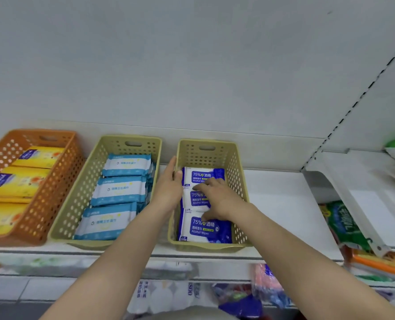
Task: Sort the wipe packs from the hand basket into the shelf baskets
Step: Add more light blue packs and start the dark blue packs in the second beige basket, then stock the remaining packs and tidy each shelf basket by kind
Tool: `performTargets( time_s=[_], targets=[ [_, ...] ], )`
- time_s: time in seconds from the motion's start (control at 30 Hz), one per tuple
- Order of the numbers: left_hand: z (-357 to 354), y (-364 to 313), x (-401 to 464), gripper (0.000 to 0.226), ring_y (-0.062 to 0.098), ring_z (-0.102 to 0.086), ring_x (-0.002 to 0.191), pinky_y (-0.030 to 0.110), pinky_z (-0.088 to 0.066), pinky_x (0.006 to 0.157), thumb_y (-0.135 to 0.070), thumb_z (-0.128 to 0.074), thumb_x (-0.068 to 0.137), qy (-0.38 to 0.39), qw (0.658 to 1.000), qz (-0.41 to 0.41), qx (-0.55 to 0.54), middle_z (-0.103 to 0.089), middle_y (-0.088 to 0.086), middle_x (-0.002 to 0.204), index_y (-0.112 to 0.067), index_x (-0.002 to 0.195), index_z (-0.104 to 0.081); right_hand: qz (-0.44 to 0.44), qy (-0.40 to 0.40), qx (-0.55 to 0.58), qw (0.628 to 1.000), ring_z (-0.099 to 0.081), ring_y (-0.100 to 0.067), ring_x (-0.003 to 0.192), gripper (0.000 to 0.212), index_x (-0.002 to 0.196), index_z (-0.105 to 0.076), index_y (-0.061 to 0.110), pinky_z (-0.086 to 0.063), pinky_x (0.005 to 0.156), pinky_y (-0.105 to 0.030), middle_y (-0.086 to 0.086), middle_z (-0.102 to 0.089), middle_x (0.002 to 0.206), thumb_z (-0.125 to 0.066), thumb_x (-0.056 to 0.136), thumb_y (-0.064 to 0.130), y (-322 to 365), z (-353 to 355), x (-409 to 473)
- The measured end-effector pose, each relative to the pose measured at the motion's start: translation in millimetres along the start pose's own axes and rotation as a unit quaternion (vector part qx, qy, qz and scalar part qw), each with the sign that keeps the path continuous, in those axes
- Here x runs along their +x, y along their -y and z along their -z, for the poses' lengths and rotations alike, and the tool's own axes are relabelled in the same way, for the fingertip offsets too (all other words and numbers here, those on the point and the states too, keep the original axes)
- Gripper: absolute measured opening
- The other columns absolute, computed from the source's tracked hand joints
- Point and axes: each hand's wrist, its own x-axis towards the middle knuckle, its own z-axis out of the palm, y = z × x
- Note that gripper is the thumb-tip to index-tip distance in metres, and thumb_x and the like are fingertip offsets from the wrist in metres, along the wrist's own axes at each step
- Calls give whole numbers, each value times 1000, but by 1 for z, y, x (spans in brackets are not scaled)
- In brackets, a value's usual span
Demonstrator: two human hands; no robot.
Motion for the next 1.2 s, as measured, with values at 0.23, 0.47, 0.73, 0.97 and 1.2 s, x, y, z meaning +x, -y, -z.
performTargets(
  time_s=[0.23, 0.47, 0.73, 0.97, 1.2],
  targets=[
    [-2, 0, -1, 45, -24, -54, 73, 3, -41, 50, -32, -37, 105, -3, 1000, -8, 8, -57, -20, 107, -38, 148, -32, -28, 85, -33, 995, -23, -37, 144, 102, 154, -18, 36, -31, 115, -46, -6, -12, 163, -79, 73, 52, -4, -9, 8],
    [-3, -1, -2, 44, -30, -52, 67, 1, -39, 45, -29, -36, 105, -6, 1000, -7, 5, -55, -24, 95, -36, 149, -32, -30, 50, -21, 998, -28, -36, 136, 100, 152, -26, 35, -36, 111, -47, -8, -25, 152, -81, 70, 52, -2, -11, 8],
    [-1, -11, -9, 39, -15, -59, 69, 10, -46, 52, -29, -36, 105, -19, 999, -8, 38, -61, -18, 100, -31, 144, -39, -46, 57, -1, 997, -34, -31, 136, 93, 150, -30, 33, -37, 110, -42, -6, -30, 150, -78, 73, 52, 0, -3, 7],
    [63, -53, -19, 52, 20, -42, 137, 32, -32, 113, -23, -50, 100, -45, 982, -121, 139, -45, 7, 149, -14, 149, -35, -19, -77, 35, 996, -54, -27, 125, 55, 136, -55, 20, -41, 95, -30, -7, -57, 137, -68, 87, 42, 37, 79, 2],
    [235, -57, -62, 51, 27, -47, 129, 34, -34, 106, -22, -62, 92, -162, 912, -219, 307, -53, 10, 139, -14, 141, -47, 91, -252, 16, 963, -45, -22, 130, 48, 138, -53, 21, -36, 104, -33, -5, -51, 140, -59, 94, 39, 172, 137, -17]
  ],
)
